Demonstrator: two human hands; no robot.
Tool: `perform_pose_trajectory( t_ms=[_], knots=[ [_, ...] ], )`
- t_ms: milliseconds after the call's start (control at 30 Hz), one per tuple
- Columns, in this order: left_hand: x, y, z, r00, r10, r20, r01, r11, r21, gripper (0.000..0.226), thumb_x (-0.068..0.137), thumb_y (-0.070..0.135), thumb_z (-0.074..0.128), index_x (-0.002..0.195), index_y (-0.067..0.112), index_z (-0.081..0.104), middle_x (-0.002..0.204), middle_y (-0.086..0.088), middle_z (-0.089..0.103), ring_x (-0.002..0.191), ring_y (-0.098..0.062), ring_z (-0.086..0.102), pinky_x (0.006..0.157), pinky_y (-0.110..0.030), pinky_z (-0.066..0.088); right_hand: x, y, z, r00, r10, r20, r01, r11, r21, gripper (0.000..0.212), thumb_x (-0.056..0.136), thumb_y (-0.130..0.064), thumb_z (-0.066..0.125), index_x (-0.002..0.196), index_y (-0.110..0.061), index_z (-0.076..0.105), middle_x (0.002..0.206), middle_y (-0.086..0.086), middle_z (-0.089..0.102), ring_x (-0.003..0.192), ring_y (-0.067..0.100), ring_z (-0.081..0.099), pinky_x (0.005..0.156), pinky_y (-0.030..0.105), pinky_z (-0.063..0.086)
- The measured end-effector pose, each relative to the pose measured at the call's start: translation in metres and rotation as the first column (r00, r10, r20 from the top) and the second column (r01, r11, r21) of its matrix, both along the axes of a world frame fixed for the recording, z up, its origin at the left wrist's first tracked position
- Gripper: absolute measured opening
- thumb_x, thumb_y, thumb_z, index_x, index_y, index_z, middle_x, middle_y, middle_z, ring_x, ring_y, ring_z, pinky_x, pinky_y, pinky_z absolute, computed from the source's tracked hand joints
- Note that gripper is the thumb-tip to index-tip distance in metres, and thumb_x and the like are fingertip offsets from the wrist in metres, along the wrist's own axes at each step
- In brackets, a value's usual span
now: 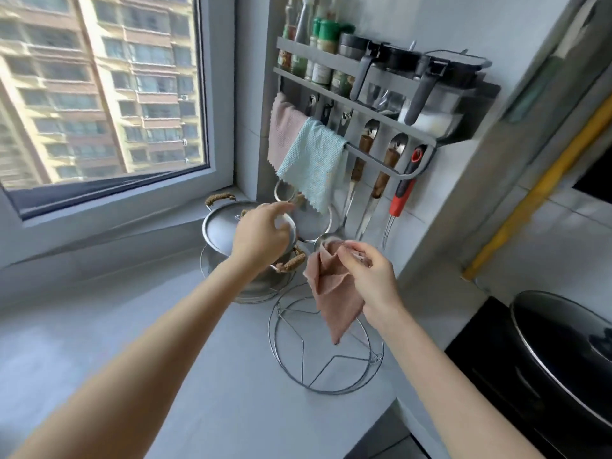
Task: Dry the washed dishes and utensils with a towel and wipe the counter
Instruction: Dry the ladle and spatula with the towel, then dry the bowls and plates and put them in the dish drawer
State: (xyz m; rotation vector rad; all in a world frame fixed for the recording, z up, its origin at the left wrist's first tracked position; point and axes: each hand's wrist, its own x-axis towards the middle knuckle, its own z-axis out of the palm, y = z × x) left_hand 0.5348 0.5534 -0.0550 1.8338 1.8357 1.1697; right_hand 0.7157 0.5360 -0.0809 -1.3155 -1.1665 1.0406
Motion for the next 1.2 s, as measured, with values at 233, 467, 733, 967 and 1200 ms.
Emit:
perform_pose_trajectory(
  t_ms=[233,467,733,967,1200],
  knots=[
    [-0.035,-0.147,-0.034,0.697,0.059,0.715,0.275,0.899,-0.342,0.027,0.087,0.025,0.067,0.113,0.024,0.06,0.097,0.0,0.068,0.084,-0.01,0.064,0.071,-0.029,0.056,-0.062,-0.061,-0.002,0.82,0.51,-0.258,-0.554,0.821,-0.138,0.039,0.08,0.013,0.056,0.11,-0.012,0.061,0.102,0.014,0.065,0.087,0.022,0.064,0.071,0.027,0.052],
    [-0.076,-0.274,-0.063,0.555,0.488,0.674,-0.26,0.871,-0.416,0.018,0.086,-0.001,0.062,0.091,0.017,0.064,0.089,-0.009,0.064,0.073,-0.016,0.062,0.062,-0.033,0.059,-0.123,-0.136,-0.038,0.419,0.908,-0.004,-0.883,0.406,-0.237,0.064,0.07,0.009,0.073,0.122,-0.021,0.051,0.098,0.006,0.067,0.084,0.016,0.065,0.068,0.025,0.052],
    [-0.129,-0.377,-0.065,0.385,0.544,0.745,-0.444,0.817,-0.368,0.026,0.081,0.013,0.07,0.106,0.007,0.065,0.098,-0.011,0.07,0.081,-0.019,0.066,0.066,-0.028,0.055,-0.191,-0.204,-0.046,0.209,0.955,0.21,-0.952,0.247,-0.179,0.018,0.063,-0.026,0.079,0.072,-0.014,0.069,0.06,0.005,0.064,0.059,0.019,0.061,0.054,0.028,0.045],
    [-0.184,-0.418,-0.078,-0.014,0.463,0.886,-0.456,0.786,-0.418,0.034,0.078,0.053,0.062,0.088,0.021,0.057,0.074,-0.007,0.058,0.061,-0.017,0.058,0.06,-0.032,0.049,-0.282,-0.312,-0.051,0.239,0.948,0.211,-0.971,0.231,0.064,0.014,0.068,-0.007,0.068,0.079,-0.016,0.067,0.068,-0.002,0.066,0.067,0.018,0.061,0.064,0.034,0.053],
    [-0.316,-0.484,-0.101,-0.011,0.298,0.955,-0.607,0.757,-0.243,0.013,0.09,-0.004,0.044,0.102,0.001,0.048,0.079,-0.021,0.064,0.065,-0.026,0.068,0.061,-0.033,0.056,-0.387,-0.356,-0.083,0.289,0.856,-0.428,-0.923,0.131,-0.362,0.086,0.06,-0.058,0.073,0.137,-0.032,0.046,0.118,-0.013,0.057,0.113,0.01,0.053,0.103,0.039,0.038]
  ],
)
